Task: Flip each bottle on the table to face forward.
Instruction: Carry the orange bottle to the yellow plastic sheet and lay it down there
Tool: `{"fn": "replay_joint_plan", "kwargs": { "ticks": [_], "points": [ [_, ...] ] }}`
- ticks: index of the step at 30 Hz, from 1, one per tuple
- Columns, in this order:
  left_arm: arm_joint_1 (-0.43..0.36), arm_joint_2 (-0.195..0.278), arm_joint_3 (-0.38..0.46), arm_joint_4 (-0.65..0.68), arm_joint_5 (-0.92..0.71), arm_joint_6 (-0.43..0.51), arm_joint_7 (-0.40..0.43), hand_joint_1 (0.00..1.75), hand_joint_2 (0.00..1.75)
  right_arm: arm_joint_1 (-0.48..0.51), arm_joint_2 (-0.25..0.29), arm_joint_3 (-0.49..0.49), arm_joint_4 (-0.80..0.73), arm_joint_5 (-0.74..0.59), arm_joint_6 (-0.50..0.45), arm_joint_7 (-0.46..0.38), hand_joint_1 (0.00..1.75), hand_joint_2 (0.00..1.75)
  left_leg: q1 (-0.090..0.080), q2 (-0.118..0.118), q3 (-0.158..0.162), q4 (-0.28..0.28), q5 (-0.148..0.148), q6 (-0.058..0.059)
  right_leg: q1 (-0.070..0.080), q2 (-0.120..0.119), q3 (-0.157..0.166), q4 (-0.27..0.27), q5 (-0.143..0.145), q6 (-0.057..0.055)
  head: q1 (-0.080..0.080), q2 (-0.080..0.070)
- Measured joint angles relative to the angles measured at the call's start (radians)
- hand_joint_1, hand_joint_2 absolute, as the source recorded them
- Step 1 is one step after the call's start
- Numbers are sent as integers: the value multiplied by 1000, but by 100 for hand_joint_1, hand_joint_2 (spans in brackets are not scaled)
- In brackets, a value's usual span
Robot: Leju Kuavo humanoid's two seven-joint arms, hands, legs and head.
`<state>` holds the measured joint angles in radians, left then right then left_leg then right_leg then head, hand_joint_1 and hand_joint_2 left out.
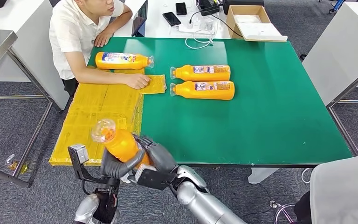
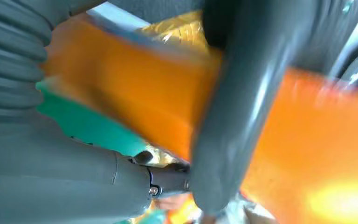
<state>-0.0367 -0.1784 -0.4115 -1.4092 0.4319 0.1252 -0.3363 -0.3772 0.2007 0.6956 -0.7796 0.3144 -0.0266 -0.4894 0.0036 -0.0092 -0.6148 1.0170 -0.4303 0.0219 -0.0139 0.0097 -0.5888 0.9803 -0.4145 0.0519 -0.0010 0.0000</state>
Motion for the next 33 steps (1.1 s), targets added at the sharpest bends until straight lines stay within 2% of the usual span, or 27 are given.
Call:
{"fn": "replay_joint_plan", "kwargs": {
  "ticks": [2,7,11,13,17,23,28,33],
  "points": [
    [-46,10,14,25,-167,96,-43,175,175,28,-12,10,-72,37,-43,-7,0,0,0,-1,0,0,0,0,0,-1,0,0,0,0,0,0],
    [-129,41,87,97,-391,169,-71,175,175,90,-54,54,-260,130,-55,-38,0,0,0,0,0,0,1,0,0,-2,0,1,0,0,0,0],
    [-170,55,129,121,-638,298,-75,175,175,114,-87,101,-349,228,-71,-51,0,0,0,0,0,0,1,0,0,-2,0,1,0,0,0,0],
    [-194,58,151,135,-722,331,-66,175,175,119,-99,121,-376,246,-72,-53,0,0,0,0,0,0,1,0,0,-2,0,0,0,0,0,0],
    [-247,64,167,196,-892,361,-14,175,175,131,-115,145,-406,247,-72,-63,0,0,0,-1,0,0,1,0,0,-2,0,0,0,0,0,0],
    [-351,69,133,401,-1199,342,109,175,175,137,-123,153,-418,230,-60,-80,0,0,0,0,0,0,1,0,0,-2,0,0,1,0,0,0],
    [-400,69,103,523,-1244,335,134,175,175,137,-123,153,-423,225,-53,-86,0,0,0,1,0,0,1,0,0,-1,-1,1,1,0,0,0],
    [-411,69,97,548,-1244,334,135,175,175,138,-123,153,-423,225,-51,-86,0,0,0,0,0,0,1,0,0,-1,-1,1,0,0,0,0]
  ]
}}
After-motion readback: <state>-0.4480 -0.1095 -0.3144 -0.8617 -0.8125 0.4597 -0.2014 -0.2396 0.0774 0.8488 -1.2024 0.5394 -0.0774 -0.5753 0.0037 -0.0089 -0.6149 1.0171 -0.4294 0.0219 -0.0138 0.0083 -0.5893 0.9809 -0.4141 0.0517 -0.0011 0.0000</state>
